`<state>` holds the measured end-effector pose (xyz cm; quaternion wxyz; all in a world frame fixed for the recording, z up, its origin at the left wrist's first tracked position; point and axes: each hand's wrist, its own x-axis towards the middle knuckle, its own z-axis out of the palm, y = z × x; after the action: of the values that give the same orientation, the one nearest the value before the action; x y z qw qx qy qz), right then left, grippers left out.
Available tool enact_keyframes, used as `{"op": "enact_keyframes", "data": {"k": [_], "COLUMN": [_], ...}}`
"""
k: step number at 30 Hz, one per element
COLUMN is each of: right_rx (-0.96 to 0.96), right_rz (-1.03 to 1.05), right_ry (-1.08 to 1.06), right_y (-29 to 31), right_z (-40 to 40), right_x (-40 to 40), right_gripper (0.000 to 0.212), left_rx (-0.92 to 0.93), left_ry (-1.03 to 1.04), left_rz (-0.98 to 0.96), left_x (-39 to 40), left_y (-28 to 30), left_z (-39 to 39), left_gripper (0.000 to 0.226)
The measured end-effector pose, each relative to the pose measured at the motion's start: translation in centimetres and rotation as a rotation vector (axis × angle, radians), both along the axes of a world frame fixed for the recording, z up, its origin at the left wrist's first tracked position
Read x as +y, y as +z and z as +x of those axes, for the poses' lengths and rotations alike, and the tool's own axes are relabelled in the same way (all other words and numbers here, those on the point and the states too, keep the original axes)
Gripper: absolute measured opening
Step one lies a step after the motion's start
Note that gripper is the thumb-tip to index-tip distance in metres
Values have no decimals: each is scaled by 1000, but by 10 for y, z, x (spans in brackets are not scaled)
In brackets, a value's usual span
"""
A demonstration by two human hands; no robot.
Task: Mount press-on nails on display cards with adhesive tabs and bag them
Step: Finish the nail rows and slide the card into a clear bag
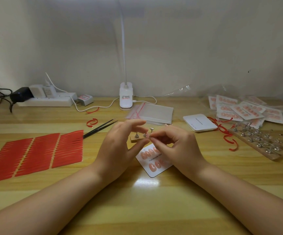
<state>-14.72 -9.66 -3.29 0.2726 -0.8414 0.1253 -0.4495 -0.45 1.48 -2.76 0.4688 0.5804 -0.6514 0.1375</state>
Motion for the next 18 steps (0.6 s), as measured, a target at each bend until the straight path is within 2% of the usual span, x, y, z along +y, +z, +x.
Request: {"op": "enact_keyframes", "data": {"k": [18], "right_rx": [-1], "right_rz": [-70], "right_ry": [20], "right_y": [-3], "right_z": [1], "right_x": [-2], "right_gripper": [10], "left_rx": [107], "left_ry": [7], "left_rz": [8], "left_x": [-1], "left_y": [0], "left_z": [0], "left_gripper": [33]}}
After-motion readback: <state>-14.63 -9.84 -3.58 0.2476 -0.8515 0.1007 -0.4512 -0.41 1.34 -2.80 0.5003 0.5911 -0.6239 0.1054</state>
